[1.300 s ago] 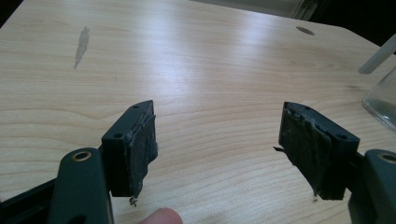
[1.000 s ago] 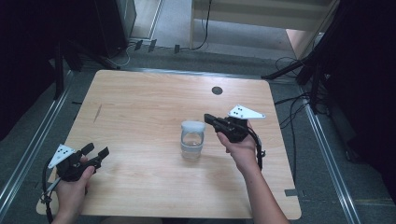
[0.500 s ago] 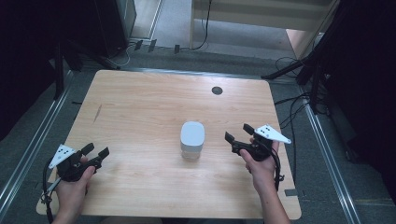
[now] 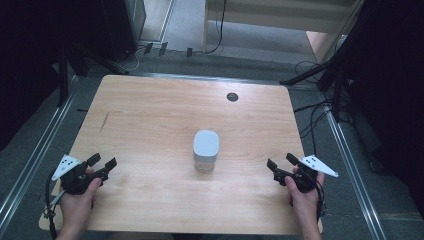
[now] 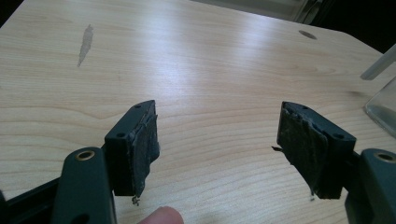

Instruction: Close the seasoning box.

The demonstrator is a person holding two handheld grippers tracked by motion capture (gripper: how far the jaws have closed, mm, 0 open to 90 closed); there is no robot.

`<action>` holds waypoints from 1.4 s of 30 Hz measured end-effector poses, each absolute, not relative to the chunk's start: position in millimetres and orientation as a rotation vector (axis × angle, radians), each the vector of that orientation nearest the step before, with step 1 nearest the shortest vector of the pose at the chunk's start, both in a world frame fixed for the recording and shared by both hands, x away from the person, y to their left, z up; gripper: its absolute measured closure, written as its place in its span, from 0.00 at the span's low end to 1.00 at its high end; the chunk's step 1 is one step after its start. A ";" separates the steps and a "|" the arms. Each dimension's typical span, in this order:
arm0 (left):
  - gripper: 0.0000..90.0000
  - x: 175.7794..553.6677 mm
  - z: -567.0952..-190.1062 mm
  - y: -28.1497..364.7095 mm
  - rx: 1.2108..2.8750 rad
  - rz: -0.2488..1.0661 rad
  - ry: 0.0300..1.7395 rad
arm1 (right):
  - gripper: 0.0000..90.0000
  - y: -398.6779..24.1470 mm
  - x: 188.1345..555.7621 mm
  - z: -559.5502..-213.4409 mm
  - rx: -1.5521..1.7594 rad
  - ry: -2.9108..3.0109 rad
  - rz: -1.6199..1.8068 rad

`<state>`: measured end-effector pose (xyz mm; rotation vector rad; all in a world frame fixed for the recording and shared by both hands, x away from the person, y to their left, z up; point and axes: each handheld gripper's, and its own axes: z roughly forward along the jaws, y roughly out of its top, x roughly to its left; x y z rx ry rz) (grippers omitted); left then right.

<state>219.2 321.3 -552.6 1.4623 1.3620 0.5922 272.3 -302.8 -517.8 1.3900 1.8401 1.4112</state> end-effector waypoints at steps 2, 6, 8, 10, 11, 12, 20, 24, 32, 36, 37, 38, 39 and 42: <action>0.32 219.0 -552.6 321.6 1.463 0.592 1.363 | 0.16 -310.9 267.6 -520.4 1.411 1.825 1.401; 0.32 218.7 -552.8 321.9 1.455 0.593 1.365 | 0.16 -324.4 258.9 -523.9 1.430 1.807 1.369; 0.32 218.6 -552.8 322.4 1.453 0.589 1.364 | 0.17 -329.8 254.3 -525.6 1.445 1.801 1.363; 0.32 218.4 -552.8 322.5 1.450 0.588 1.366 | 0.17 -334.6 250.1 -528.2 1.453 1.796 1.349; 0.32 218.4 -552.8 322.7 1.451 0.589 1.366 | 0.17 -336.4 248.0 -529.7 1.459 1.795 1.346; 0.32 218.4 -552.8 322.8 1.450 0.588 1.366 | 0.17 -338.3 245.8 -531.0 1.469 1.794 1.340; 0.32 217.5 -553.1 324.5 1.435 0.585 1.374 | 0.17 -348.6 230.7 -540.9 1.479 1.798 1.270; 0.32 216.8 -553.1 325.1 1.432 0.588 1.373 | 0.17 -355.6 223.4 -544.0 1.507 1.777 1.272; 0.32 215.5 -553.3 326.5 1.414 0.589 1.374 | 0.19 -364.5 213.2 -546.2 1.505 1.747 1.257; 0.32 214.6 -553.3 326.8 1.406 0.592 1.373 | 0.19 -360.4 213.5 -546.3 1.487 1.776 1.224; 0.32 214.4 -553.5 327.2 1.404 0.590 1.373 | 0.19 -359.6 213.5 -546.2 1.497 1.778 1.214; 0.32 213.7 -553.5 327.4 1.401 0.592 1.375 | 0.19 -358.9 214.0 -546.4 1.500 1.779 1.211; 0.32 213.0 -553.5 327.6 1.396 0.592 1.375 | 0.19 -358.6 214.2 -546.5 1.504 1.781 1.203; 0.32 209.9 -553.6 327.9 1.387 0.594 1.366 | 0.19 -358.4 214.9 -546.6 1.521 1.775 1.185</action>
